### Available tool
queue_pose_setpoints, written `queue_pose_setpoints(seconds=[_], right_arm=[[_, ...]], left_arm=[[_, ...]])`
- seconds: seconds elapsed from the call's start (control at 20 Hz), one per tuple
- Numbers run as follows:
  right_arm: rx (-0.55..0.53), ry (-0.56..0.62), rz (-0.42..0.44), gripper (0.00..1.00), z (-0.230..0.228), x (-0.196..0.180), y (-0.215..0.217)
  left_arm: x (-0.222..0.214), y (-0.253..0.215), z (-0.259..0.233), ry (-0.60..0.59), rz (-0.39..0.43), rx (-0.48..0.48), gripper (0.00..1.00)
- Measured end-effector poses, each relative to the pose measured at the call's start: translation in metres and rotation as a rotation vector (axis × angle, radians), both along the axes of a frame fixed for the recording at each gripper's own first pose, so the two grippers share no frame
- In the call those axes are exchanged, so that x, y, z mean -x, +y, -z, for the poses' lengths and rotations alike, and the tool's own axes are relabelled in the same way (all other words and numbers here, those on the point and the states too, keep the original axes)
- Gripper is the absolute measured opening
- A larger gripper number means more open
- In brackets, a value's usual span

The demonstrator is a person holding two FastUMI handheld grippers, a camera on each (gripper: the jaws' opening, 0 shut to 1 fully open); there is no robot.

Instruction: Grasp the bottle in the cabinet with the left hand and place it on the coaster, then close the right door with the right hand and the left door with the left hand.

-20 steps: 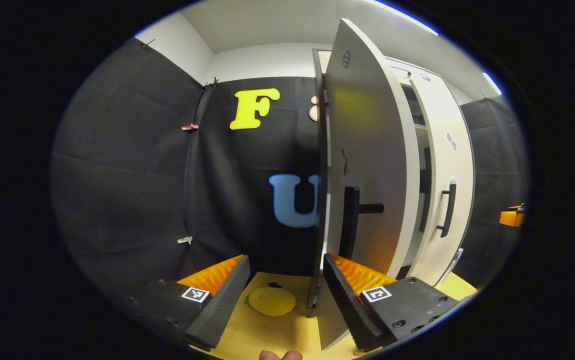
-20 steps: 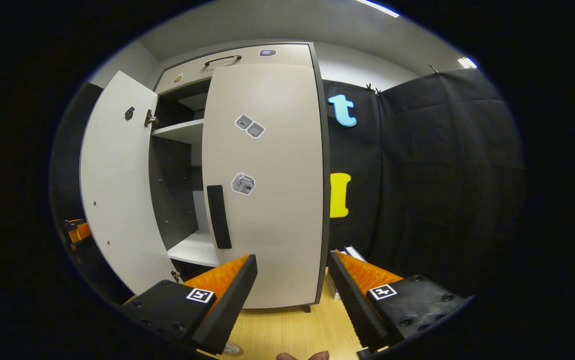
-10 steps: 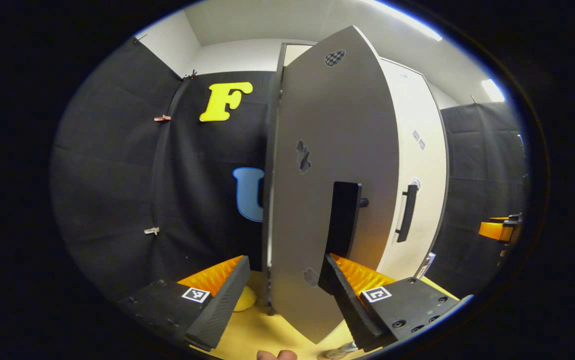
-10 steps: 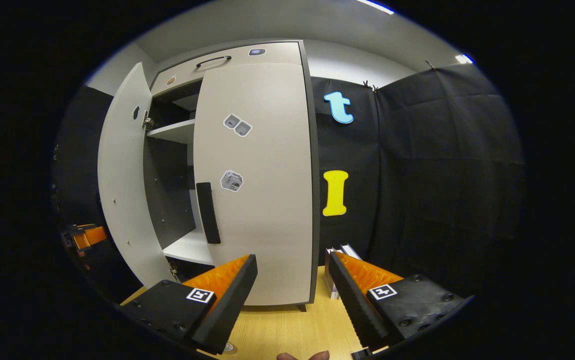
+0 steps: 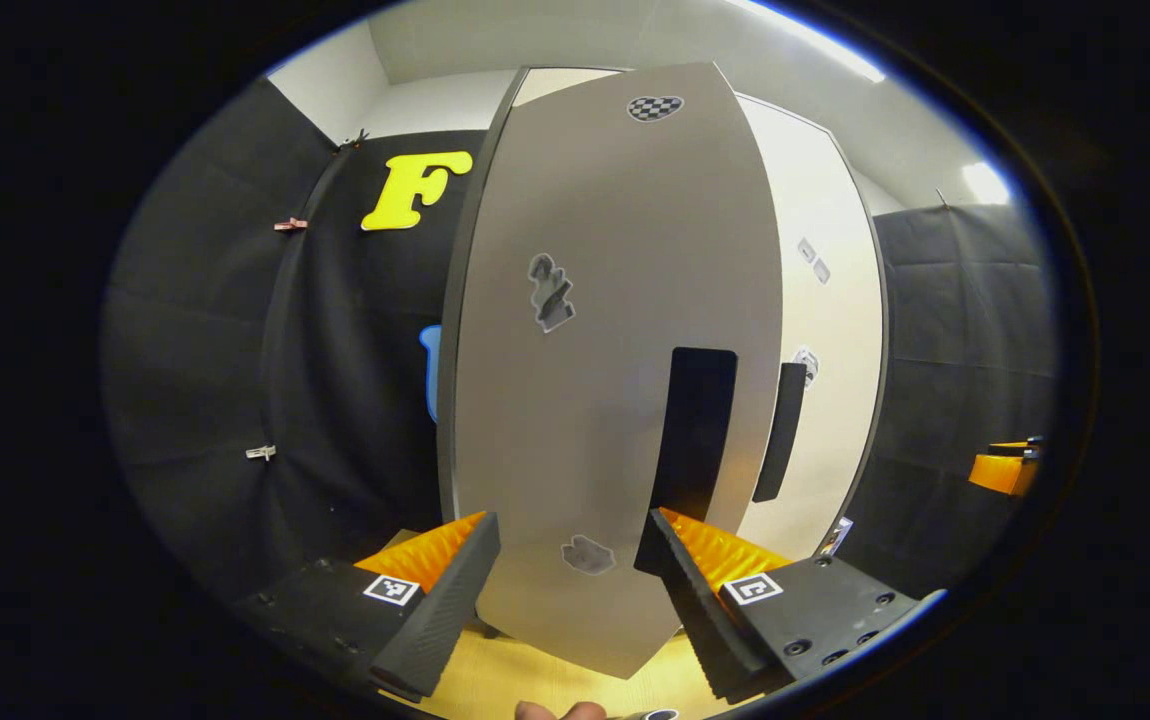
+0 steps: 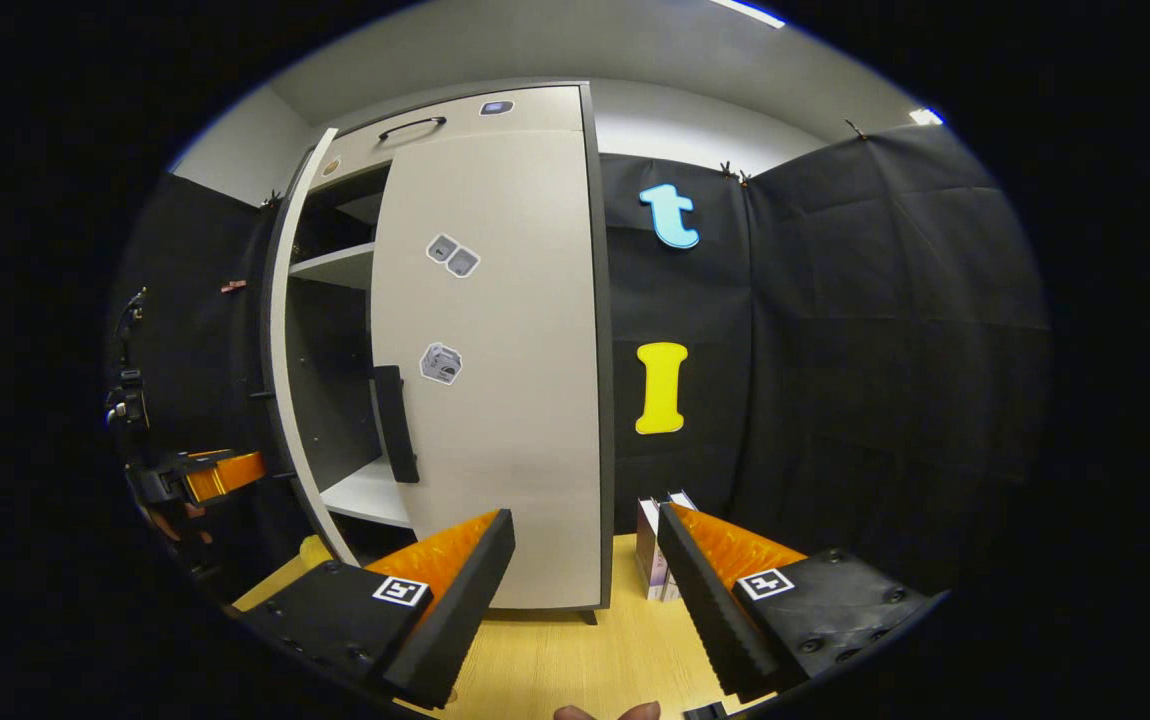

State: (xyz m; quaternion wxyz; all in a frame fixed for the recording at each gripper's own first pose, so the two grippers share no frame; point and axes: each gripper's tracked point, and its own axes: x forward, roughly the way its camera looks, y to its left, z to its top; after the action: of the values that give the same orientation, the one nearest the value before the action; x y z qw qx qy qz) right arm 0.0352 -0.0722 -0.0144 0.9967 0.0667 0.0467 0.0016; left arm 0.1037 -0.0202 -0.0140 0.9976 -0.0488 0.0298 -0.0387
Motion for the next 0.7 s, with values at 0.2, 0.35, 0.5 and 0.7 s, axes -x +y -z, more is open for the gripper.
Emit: queue_pose_setpoints(seconds=[0.2, 0.35, 0.5, 0.7], right_arm=[[0.019, -0.003, -0.009, 0.96, 0.001, -0.005, -0.004], [0.016, -0.006, -0.021, 0.96, 0.001, -0.01, -0.005], [0.017, -0.008, -0.034, 0.96, 0.002, -0.014, -0.005], [0.021, -0.013, -0.054, 0.96, 0.001, -0.017, -0.002]], left_arm=[[-0.016, -0.014, -0.001, 0.002, -0.003, 0.0, 0.95], [-0.031, -0.023, -0.003, -0.001, -0.01, -0.017, 0.94], [-0.046, -0.033, -0.003, -0.005, -0.013, -0.031, 0.95], [-0.06, -0.041, -0.004, -0.01, -0.02, -0.038, 0.93]])
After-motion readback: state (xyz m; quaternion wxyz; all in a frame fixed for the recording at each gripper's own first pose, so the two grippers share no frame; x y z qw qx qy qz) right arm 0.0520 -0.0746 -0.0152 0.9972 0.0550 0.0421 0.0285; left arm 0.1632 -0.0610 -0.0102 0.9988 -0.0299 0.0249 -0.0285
